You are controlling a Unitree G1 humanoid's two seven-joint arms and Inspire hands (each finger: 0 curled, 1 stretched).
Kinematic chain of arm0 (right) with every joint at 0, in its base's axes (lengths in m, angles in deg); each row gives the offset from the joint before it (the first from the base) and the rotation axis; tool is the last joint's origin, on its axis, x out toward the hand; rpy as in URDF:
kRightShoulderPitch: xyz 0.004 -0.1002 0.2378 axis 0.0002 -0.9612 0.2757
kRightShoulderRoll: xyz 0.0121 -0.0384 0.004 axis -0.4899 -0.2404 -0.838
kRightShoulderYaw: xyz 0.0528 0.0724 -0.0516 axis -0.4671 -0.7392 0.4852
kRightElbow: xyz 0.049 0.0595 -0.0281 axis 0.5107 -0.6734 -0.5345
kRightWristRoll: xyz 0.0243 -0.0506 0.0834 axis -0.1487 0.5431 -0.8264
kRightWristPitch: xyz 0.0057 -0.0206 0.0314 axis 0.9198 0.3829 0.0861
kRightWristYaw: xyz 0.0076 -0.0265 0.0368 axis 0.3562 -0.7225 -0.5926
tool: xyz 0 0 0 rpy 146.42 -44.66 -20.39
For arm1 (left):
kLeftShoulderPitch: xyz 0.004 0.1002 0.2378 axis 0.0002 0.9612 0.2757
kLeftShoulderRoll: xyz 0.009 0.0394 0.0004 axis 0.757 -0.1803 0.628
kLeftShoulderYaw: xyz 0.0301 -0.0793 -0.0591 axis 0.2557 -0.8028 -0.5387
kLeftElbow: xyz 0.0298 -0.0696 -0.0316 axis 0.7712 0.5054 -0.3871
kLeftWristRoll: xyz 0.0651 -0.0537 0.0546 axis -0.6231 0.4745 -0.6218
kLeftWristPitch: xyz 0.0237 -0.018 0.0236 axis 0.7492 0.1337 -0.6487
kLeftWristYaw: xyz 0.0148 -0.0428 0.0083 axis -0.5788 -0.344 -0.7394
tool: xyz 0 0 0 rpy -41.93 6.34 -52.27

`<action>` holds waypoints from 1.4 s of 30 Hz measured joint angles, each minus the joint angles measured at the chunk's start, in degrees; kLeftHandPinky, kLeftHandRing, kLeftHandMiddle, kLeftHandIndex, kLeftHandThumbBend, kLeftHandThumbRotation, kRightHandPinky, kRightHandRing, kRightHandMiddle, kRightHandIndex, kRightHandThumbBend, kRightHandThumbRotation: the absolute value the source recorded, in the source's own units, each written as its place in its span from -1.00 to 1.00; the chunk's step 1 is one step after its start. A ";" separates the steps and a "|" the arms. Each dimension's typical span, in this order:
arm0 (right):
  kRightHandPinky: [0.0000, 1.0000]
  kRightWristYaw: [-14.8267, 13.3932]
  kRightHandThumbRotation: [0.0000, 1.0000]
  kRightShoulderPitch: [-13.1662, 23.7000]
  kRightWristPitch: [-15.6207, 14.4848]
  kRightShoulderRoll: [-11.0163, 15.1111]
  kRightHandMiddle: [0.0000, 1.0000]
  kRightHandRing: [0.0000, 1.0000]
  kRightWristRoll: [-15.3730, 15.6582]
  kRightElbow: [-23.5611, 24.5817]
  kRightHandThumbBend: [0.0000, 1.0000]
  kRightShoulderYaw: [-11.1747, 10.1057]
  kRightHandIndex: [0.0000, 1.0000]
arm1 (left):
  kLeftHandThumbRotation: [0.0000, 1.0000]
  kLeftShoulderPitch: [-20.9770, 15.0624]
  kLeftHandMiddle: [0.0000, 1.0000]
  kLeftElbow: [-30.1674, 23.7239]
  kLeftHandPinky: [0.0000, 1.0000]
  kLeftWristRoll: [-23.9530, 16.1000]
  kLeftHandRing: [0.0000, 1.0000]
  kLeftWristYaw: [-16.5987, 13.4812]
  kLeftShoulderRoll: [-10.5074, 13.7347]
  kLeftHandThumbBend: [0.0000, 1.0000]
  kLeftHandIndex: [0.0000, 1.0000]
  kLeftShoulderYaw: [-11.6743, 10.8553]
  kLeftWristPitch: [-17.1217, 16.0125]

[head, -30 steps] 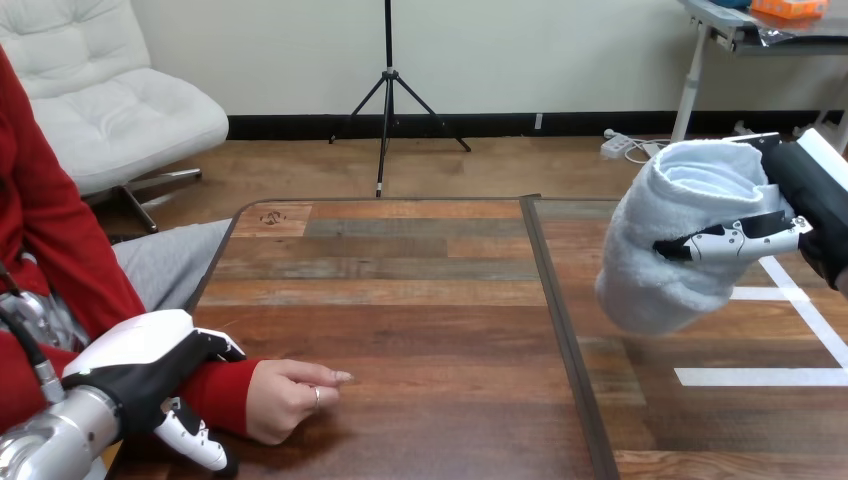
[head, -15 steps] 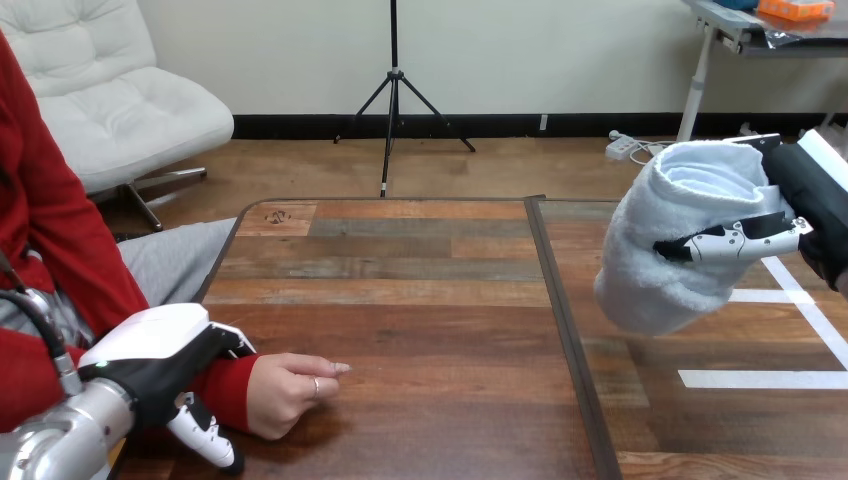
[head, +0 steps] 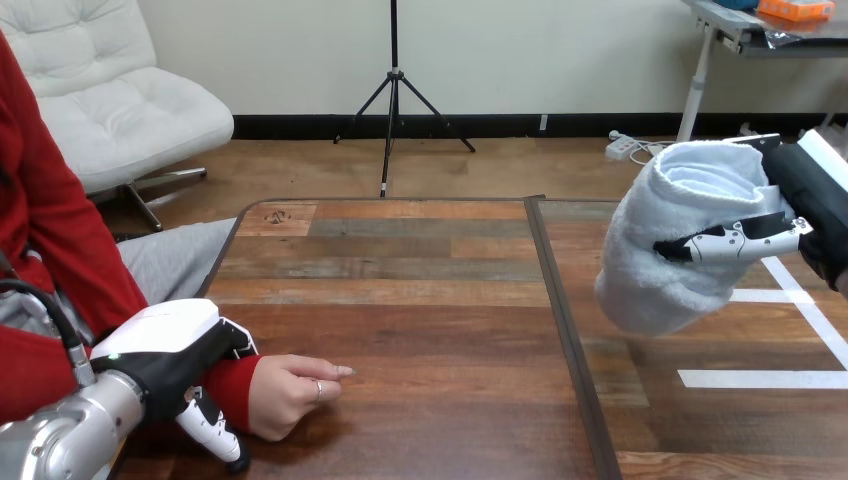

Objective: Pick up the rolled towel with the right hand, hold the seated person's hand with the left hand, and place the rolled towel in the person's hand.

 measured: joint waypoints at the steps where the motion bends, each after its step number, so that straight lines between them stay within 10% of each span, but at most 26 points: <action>1: -0.41 0.02 -1.00 0.00 0.00 0.00 -0.22 -0.33 -0.03 0.00 0.75 -0.01 -0.15 | -1.00 -0.15 0.16 0.03 -0.09 0.07 0.13 0.29 -0.04 0.63 0.10 0.04 0.32; 42: -0.41 0.33 -1.00 -0.18 -0.11 0.00 -0.23 -0.33 -0.73 0.05 0.74 -0.13 -0.15 | -1.00 -3.37 -0.26 0.68 -0.54 -0.05 -0.43 2.34 -0.26 0.46 -0.25 3.29 5.97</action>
